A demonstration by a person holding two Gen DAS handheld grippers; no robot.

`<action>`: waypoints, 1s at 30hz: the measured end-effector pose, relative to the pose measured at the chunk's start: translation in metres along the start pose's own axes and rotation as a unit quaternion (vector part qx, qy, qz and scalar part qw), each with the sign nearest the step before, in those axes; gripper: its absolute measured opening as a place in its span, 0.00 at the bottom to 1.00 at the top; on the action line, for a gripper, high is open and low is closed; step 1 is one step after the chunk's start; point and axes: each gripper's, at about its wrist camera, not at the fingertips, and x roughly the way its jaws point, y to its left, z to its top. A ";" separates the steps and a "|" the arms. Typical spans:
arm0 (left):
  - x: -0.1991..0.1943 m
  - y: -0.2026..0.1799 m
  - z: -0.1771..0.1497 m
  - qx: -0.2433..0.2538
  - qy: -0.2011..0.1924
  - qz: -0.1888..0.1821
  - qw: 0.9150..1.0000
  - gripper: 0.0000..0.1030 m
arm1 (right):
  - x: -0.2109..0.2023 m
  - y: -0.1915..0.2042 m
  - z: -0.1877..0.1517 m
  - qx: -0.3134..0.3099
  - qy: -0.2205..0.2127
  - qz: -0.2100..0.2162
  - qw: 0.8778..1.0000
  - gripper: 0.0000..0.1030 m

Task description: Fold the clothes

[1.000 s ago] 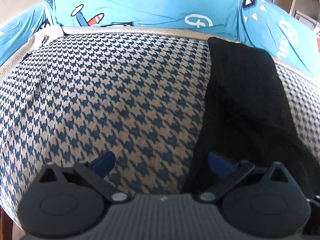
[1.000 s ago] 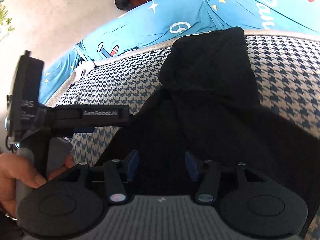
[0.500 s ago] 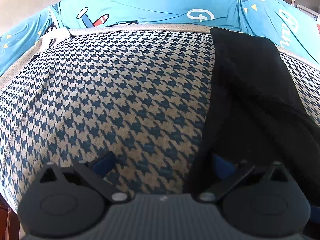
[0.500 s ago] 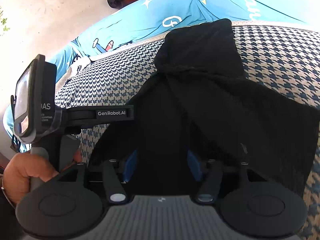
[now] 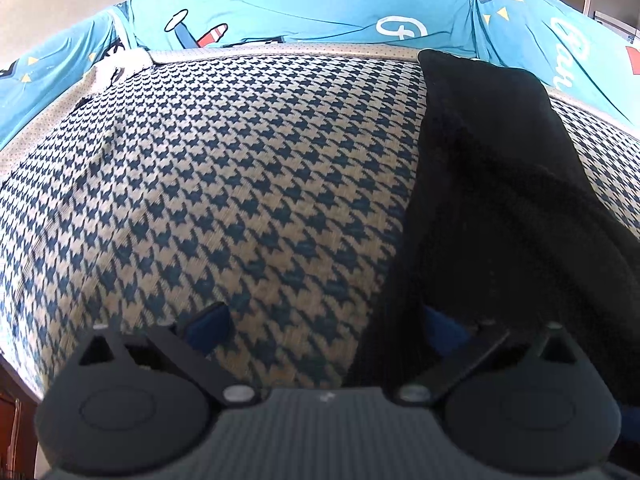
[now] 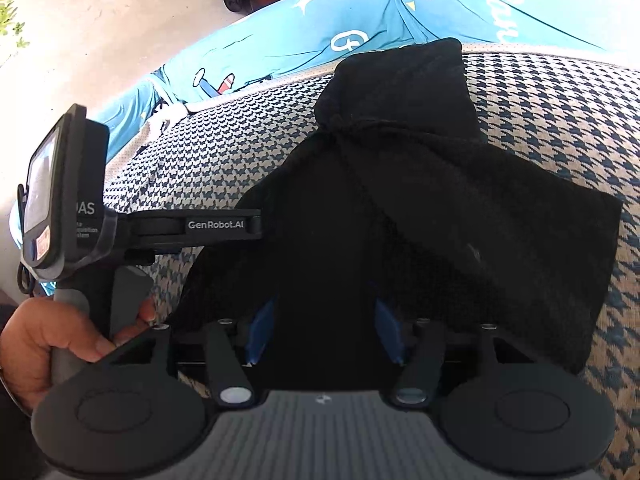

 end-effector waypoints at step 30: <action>-0.043 -0.006 -0.041 0.020 -0.028 -0.007 0.999 1.00 | -0.070 -0.056 -0.004 0.086 -0.074 -0.060 0.992 0.57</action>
